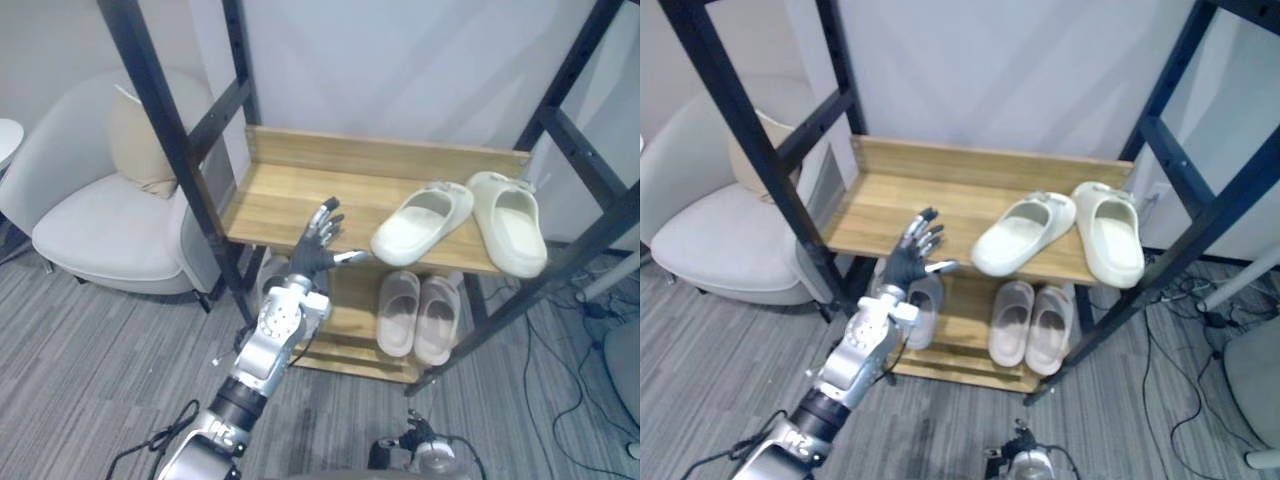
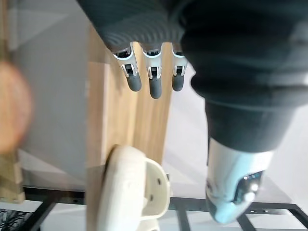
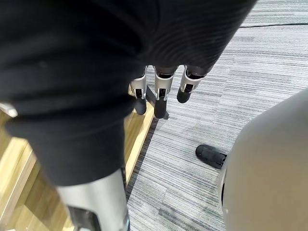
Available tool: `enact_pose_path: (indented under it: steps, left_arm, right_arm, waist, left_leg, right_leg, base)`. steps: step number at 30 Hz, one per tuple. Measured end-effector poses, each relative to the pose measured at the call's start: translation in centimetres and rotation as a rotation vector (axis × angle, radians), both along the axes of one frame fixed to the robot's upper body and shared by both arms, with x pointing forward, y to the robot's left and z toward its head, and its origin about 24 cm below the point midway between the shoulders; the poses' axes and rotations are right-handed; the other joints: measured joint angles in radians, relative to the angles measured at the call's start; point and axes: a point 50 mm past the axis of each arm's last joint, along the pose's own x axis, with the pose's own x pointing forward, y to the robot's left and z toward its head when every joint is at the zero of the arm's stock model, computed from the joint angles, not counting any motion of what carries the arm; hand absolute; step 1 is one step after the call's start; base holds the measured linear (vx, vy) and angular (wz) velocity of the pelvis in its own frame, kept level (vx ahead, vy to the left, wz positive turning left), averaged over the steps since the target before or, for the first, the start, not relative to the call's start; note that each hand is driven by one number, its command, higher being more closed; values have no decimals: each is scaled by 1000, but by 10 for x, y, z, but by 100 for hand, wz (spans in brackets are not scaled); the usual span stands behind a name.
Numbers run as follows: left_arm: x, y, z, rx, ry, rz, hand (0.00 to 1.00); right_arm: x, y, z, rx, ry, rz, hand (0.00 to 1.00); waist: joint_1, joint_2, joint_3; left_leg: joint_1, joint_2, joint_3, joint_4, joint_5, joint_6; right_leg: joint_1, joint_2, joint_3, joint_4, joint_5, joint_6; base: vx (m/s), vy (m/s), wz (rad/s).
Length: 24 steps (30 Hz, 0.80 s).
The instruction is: Organize the slippers on the shoe rack
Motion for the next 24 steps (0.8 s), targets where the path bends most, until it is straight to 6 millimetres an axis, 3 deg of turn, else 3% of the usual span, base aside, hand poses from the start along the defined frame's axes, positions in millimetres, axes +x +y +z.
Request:
enact_pose_path:
  steps: [13,24]
  left_arm:
    - [0,-28,2,65,-21,-111,0]
    - [3,-39,1,105,-27,-156,0]
  right_arm:
    - [2,-1,1,-11,-12,-27,0]
    - [1,-3,1,-20,-12,-46,0]
  waist:
    - [-16,0,0]
    - [-21,-1,1]
  left_leg:
    - [13,2,10,-10,-2,-2]
    - [15,1,12,-8,-2,-2]
  right_leg:
    - [-5,5,12,0,-3,0]
    - [-4,4,16,0,-3,0]
  base:
    - [5,-1,-2]
    - [2,0,0]
